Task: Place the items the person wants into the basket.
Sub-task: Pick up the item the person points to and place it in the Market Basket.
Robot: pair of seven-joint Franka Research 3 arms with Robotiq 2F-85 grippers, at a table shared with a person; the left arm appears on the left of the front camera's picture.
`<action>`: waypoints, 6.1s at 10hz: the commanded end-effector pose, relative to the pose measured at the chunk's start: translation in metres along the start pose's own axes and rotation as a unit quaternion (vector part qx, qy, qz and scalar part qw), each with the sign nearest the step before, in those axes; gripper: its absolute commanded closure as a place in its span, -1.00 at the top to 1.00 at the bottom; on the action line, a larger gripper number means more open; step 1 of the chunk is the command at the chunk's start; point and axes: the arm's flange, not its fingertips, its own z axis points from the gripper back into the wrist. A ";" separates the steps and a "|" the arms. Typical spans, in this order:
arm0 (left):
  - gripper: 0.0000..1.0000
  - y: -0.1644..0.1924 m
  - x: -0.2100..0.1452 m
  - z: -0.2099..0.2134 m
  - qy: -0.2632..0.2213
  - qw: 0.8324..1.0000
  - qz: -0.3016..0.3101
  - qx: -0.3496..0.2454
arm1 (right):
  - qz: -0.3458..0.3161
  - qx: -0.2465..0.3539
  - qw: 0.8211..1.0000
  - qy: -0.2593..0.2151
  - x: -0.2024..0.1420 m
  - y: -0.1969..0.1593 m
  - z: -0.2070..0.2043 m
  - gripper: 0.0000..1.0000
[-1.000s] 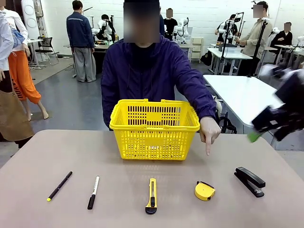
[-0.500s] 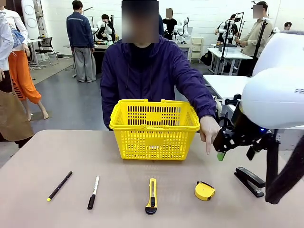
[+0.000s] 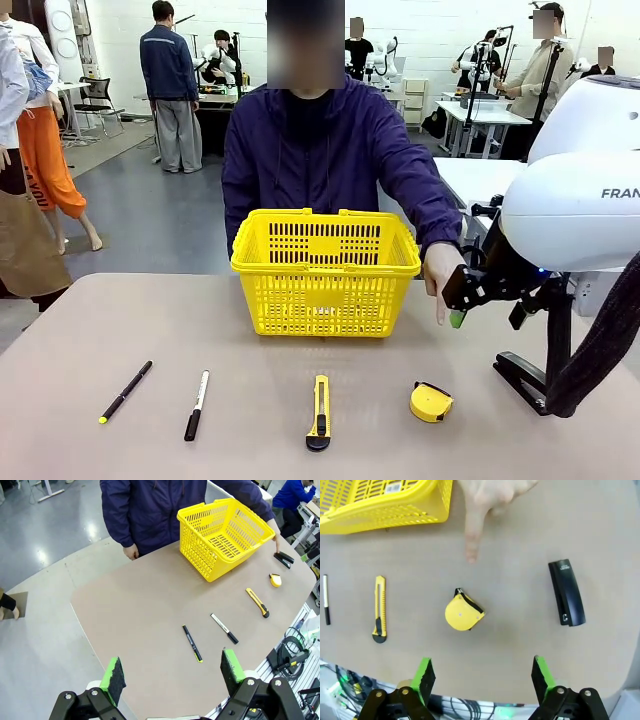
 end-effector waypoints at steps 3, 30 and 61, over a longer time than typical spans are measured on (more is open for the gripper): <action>1.00 0.001 -0.002 0.001 -0.005 1.000 -0.007 -0.009 | 0.002 0.000 1.000 0.004 -0.002 0.002 0.000 1.00; 1.00 0.001 -0.002 0.001 -0.005 1.000 -0.007 -0.009 | 0.180 0.043 0.980 0.073 0.018 0.046 -0.178 1.00; 1.00 0.001 -0.002 0.001 -0.005 1.000 -0.007 -0.009 | 0.061 -0.063 0.996 -0.013 -0.057 0.086 0.181 -0.29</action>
